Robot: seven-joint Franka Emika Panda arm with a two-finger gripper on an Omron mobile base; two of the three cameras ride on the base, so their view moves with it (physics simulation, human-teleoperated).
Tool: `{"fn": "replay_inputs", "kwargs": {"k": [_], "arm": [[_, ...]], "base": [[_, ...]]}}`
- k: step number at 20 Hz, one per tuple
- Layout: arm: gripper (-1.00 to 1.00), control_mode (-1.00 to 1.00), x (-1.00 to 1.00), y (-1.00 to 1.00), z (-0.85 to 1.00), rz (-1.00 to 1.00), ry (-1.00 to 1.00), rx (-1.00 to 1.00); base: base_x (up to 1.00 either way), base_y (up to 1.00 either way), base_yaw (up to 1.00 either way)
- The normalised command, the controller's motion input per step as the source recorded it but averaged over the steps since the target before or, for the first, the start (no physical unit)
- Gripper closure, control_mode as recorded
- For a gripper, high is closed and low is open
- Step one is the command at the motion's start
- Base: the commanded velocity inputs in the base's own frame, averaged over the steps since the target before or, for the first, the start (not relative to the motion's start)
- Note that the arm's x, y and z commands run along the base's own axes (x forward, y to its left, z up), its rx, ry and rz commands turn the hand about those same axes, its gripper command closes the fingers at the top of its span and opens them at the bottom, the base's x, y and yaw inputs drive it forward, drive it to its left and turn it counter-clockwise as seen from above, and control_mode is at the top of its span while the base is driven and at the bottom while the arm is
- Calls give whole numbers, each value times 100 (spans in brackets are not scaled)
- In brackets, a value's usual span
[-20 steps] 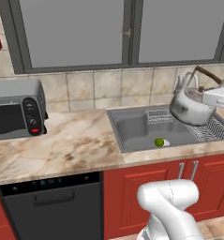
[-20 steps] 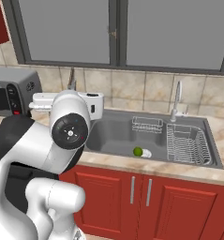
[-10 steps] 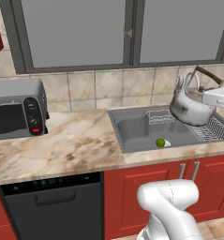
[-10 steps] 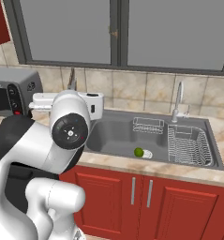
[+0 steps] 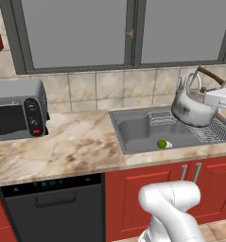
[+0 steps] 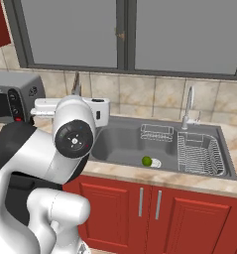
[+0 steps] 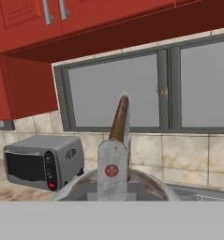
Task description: Open the cabinet, pick the kettle from the cabinet, and place it in the sink.
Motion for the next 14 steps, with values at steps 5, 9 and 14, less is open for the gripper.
{"fn": "replay_inputs", "kwargs": {"k": [5, 9, 14], "arm": [[100, -100, 0, 0, 0, 0, 0, 0], [100, -100, 0, 0, 0, 0, 0, 0], [100, -100, -2, 0, 0, 0, 0, 0]], "base": [[0, 0, 0], [0, 0, 0], [0, 0, 0]]}}
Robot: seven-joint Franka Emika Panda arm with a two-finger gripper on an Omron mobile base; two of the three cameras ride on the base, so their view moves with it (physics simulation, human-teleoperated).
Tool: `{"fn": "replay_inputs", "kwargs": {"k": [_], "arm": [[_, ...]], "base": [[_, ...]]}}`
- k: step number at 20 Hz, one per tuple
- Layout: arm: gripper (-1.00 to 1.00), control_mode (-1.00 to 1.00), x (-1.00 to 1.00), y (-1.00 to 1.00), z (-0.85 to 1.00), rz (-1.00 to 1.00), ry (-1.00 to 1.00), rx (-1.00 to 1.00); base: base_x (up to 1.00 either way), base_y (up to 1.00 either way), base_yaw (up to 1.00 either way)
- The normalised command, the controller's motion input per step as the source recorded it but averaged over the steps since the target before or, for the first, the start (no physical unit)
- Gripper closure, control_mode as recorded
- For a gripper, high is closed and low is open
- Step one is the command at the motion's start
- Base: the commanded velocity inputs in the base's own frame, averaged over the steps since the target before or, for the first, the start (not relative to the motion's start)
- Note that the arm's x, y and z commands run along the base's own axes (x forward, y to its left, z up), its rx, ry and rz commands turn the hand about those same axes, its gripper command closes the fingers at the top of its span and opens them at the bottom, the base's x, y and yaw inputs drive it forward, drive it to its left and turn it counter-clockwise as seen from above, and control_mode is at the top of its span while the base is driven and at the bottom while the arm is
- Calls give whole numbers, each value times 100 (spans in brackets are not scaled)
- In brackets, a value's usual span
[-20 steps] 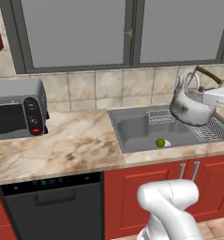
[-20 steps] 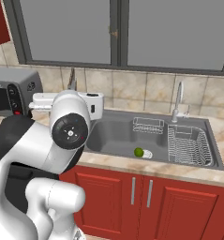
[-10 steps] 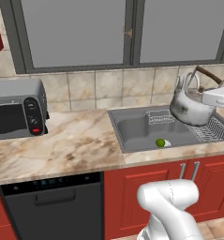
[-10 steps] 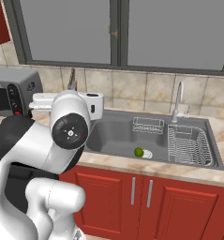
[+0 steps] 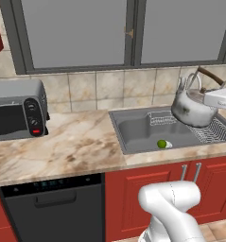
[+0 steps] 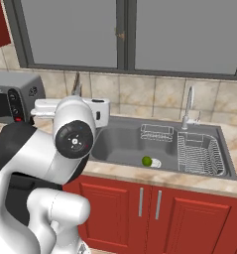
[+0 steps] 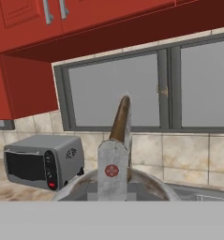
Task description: Open the cabinet, pick the kettle from the cabinet, and place it in the sink.
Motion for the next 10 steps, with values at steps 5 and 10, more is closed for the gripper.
{"fn": "replay_inputs", "kwargs": {"k": [5, 10], "arm": [[100, -100, 7, -2, 4, 0, 6, 0], [100, -100, 24, -13, 6, 13, 19, 0]], "base": [[0, 0, 0], [0, 0, 0]]}}
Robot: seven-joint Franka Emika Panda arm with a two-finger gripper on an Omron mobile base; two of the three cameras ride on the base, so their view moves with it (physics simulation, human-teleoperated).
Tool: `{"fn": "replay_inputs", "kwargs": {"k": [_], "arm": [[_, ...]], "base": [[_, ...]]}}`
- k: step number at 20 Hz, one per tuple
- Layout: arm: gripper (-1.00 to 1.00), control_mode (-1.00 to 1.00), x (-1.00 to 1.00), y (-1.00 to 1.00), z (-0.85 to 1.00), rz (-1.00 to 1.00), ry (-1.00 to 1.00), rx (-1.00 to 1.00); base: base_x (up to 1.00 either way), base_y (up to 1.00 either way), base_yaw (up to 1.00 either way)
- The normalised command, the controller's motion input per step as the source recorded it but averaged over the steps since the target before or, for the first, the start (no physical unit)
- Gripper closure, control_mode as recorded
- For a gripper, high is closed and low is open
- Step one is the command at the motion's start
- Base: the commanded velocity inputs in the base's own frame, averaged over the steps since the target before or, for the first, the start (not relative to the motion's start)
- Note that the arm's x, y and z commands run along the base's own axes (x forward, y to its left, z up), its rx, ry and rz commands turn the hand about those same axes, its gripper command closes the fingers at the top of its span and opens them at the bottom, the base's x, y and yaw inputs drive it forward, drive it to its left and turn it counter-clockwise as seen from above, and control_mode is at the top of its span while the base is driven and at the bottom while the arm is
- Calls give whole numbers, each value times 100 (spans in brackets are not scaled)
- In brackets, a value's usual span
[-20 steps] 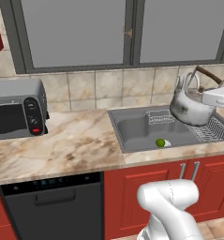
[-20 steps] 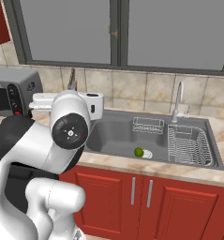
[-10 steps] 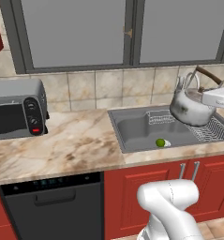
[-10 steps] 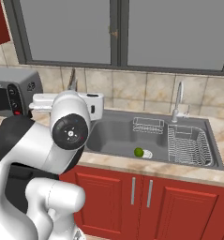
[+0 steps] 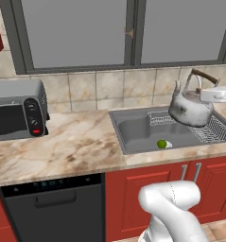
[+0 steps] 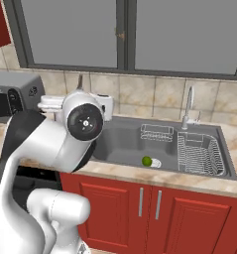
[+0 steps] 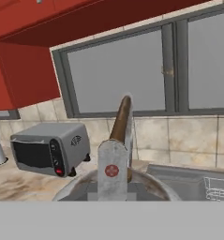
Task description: Open the cabinet, pick the kettle from the cabinet, and place it in the sink.
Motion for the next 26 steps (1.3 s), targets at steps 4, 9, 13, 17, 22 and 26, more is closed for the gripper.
{"fn": "replay_inputs", "kwargs": {"k": [4, 9, 13, 17, 22, 26], "arm": [[100, -100, 13, -9, 0, 31, 7, 0], [100, -100, 21, -2, -8, 15, 1, 0], [100, -100, 40, 0, -18, 0, 0, -7], [100, -100, 32, 3, -28, 0, -5, -20], [100, -100, 27, 11, -35, 0, -16, -26], [100, -100, 27, 2, -32, 0, -14, -13]], "base": [[0, 0, 0], [0, 0, 0], [0, 0, 0], [0, 0, 0], [0, 0, 0], [0, 0, 0]]}}
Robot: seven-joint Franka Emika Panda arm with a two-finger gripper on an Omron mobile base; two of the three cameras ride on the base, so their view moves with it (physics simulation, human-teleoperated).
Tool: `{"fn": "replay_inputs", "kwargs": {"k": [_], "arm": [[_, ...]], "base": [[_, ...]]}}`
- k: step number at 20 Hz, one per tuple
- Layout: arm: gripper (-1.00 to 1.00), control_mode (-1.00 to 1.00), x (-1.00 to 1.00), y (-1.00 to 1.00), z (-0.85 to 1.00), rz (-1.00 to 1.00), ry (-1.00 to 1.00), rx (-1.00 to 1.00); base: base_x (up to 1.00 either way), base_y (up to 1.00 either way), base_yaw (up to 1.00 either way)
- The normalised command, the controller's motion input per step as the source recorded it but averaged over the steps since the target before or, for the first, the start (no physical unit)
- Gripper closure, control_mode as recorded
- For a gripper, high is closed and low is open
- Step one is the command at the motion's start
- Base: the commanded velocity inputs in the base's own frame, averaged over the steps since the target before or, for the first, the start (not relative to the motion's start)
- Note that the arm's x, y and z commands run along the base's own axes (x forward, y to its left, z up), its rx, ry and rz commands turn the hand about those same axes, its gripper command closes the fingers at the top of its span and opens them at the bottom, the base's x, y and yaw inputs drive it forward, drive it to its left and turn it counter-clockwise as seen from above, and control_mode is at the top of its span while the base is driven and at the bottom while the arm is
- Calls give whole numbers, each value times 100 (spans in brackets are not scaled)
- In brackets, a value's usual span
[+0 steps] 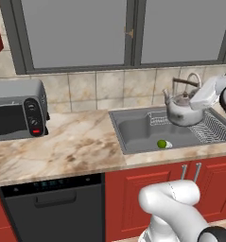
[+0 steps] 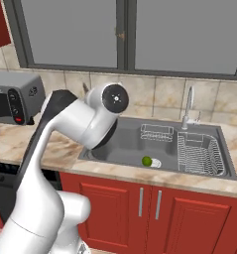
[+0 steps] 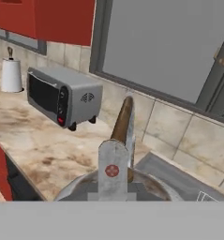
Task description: Open the cabinet, pick the kettle from the cabinet, and place it in the sink.
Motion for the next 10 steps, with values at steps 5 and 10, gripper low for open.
{"fn": "replay_inputs", "kwargs": {"k": [5, 10], "arm": [[100, -100, 28, 2, -32, 0, -9, -7], [100, -100, 39, -1, -23, 5, 4, 0]], "base": [[0, 0, 0], [0, 0, 0]]}}
